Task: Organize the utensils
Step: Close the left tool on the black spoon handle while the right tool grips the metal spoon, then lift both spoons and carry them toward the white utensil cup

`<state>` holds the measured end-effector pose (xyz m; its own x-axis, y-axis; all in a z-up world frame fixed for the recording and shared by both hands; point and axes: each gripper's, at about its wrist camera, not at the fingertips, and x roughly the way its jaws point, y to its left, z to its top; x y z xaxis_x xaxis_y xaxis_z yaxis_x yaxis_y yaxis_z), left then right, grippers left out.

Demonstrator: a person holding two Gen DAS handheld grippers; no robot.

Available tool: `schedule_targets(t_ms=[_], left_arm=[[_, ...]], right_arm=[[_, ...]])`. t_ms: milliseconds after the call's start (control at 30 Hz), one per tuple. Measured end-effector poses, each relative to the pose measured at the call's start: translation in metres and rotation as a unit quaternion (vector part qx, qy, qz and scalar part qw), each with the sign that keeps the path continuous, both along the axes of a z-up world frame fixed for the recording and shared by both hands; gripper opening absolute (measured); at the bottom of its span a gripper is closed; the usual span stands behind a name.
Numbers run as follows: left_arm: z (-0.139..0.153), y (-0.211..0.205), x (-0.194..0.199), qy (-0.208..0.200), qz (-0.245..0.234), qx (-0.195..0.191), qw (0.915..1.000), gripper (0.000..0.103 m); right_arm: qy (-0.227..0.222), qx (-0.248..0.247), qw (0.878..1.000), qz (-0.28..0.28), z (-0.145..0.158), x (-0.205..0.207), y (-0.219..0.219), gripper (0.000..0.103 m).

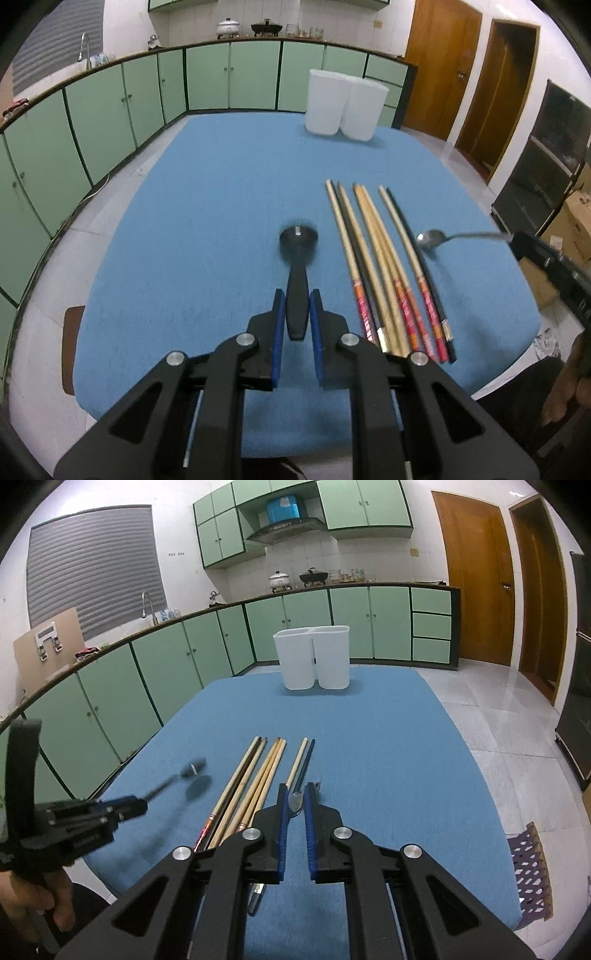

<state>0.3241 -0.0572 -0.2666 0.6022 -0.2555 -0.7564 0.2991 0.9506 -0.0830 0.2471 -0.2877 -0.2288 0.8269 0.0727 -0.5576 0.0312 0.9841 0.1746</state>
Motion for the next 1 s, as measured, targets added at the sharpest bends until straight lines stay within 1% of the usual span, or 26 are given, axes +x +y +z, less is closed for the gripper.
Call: schedule_targets(t_ms=[133,200,267,300,333,367,400,500,567,600,633,700,867,1000], left_arm=[[-0.014,0.007,-0.004,0.011,0.007,0.004,0.9999,0.013],[-0.016,0.01,-0.006,0.011,0.01,0.0,0.9999,0.01],[-0.016,0.01,-0.008,0.013,0.009,0.0,0.9999,0.01],[-0.016,0.01,-0.008,0.013,0.012,0.001,0.9998,0.013],[-0.018,0.011,-0.01,0.017,0.015,-0.003,0.9997,0.019],[-0.02,0.012,-0.012,0.023,0.016,-0.008,0.9996,0.035],[-0.024,0.01,-0.016,0.022,0.018,-0.005,0.9996,0.043],[-0.039,0.005,-0.024,0.031,0.015,0.024,0.9991,0.041],[-0.039,0.004,-0.029,0.018,0.015,0.033,0.9992,0.04],[-0.039,0.003,-0.029,0.016,0.016,0.038,0.999,0.038],[-0.039,0.003,-0.028,0.013,0.019,0.037,0.9991,0.033],[-0.039,0.006,-0.025,0.012,0.022,0.031,0.9992,0.01],[-0.033,0.012,-0.022,0.014,0.021,0.009,0.9996,0.009],[-0.008,0.013,-0.027,0.004,0.018,-0.011,0.9998,0.008]], right_arm=[[0.003,0.001,1.0,-0.001,-0.003,-0.001,0.0,0.009],[0.004,0.003,1.0,-0.001,-0.003,-0.001,0.0,0.009],[0.005,0.004,1.0,-0.002,-0.003,0.0,0.0,0.009],[0.005,0.005,1.0,-0.003,-0.003,0.001,0.0,0.009],[0.005,0.005,1.0,-0.003,-0.003,0.001,0.0,0.009],[0.005,0.006,1.0,-0.003,-0.003,0.001,0.0,0.009],[0.005,0.007,1.0,-0.003,-0.003,0.001,0.0,0.009],[0.004,0.007,1.0,-0.003,-0.003,0.001,0.0,0.009],[0.004,0.009,1.0,-0.003,-0.003,0.0,-0.001,0.009],[0.004,0.009,1.0,-0.003,-0.004,0.0,-0.001,0.009],[0.004,0.009,1.0,-0.003,-0.004,0.0,-0.001,0.009],[0.004,0.01,1.0,-0.003,-0.004,0.0,-0.001,0.009],[0.004,0.01,1.0,-0.005,-0.004,-0.001,-0.002,0.009],[0.001,0.009,1.0,-0.004,-0.002,-0.001,-0.001,0.009]])
